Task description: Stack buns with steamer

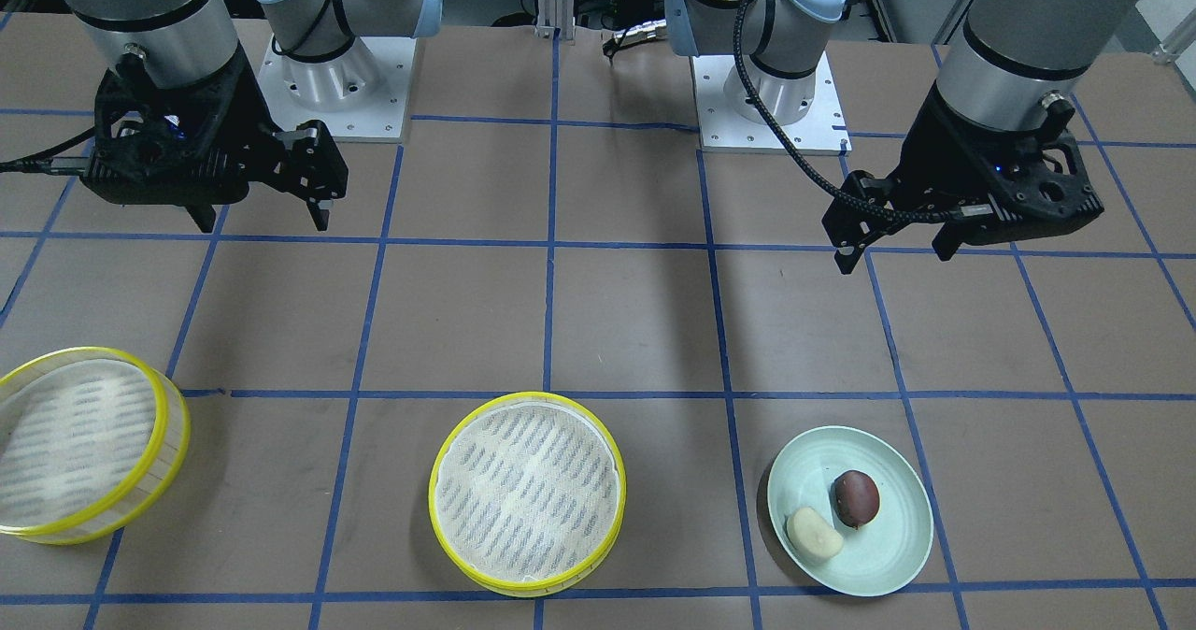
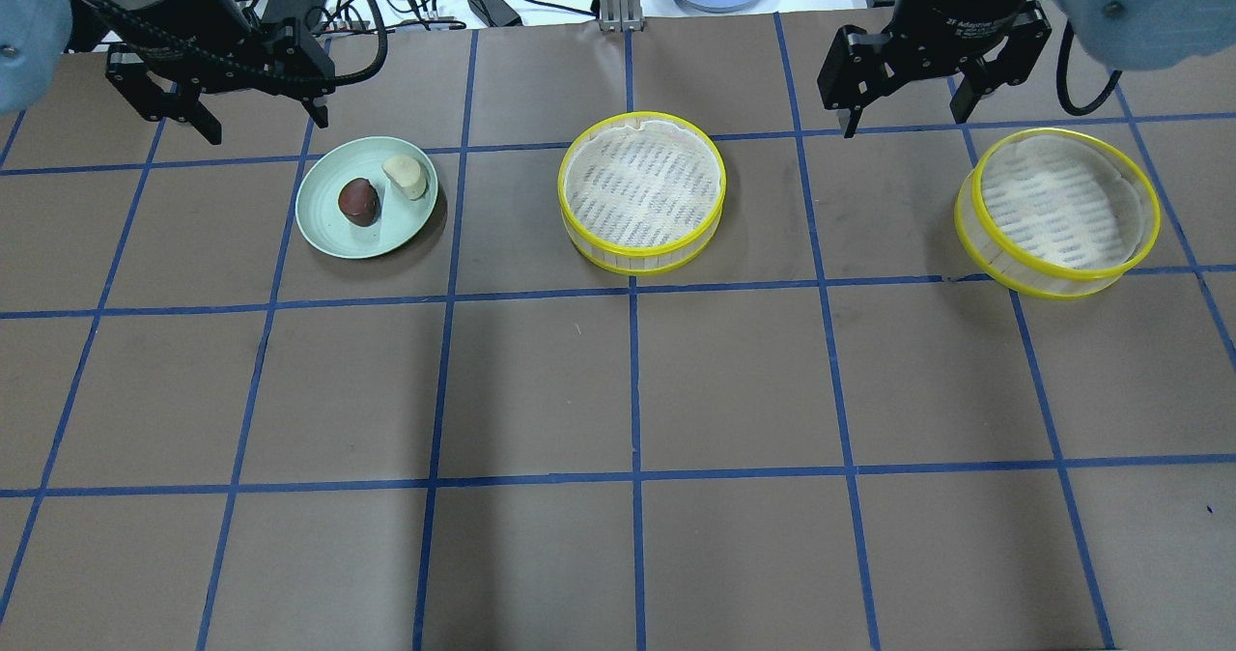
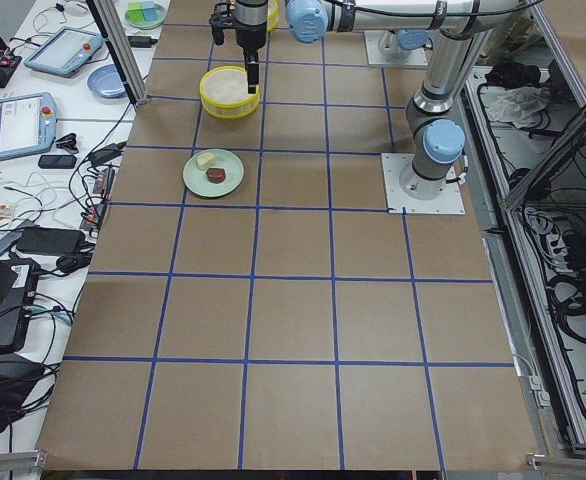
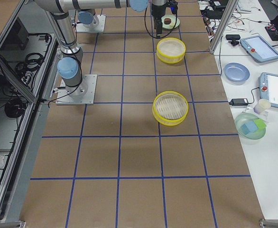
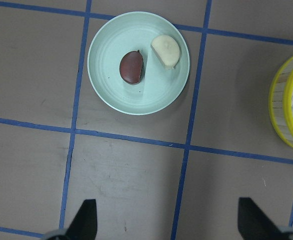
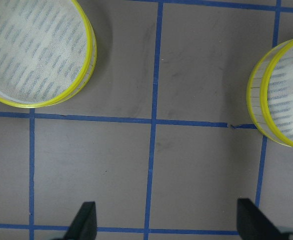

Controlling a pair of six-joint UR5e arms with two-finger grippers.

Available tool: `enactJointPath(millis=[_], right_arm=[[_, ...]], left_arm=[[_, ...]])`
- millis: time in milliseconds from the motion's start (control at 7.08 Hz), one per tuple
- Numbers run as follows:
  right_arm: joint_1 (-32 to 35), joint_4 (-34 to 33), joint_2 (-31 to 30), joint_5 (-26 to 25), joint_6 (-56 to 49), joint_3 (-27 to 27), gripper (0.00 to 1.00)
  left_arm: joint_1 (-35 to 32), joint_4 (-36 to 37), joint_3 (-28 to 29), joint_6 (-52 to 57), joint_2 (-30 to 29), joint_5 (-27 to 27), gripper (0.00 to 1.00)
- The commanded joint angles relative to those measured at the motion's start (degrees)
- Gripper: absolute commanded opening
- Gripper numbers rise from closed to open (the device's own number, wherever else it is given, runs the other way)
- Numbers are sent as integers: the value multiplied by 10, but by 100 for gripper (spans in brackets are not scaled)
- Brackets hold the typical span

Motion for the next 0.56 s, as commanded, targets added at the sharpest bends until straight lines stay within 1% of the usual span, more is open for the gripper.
enactJointPath(millis=[0, 282, 424], right_arm=[[0, 0, 0, 2, 1, 0, 100], [-9, -12, 2, 3, -17, -1, 100], [-43, -31, 18, -4, -75, -2, 100]], left_arm=[[0, 0, 0, 1, 1, -1, 100], [2, 2, 0, 2, -3, -1, 100], [2, 3, 0, 2, -3, -1, 100]])
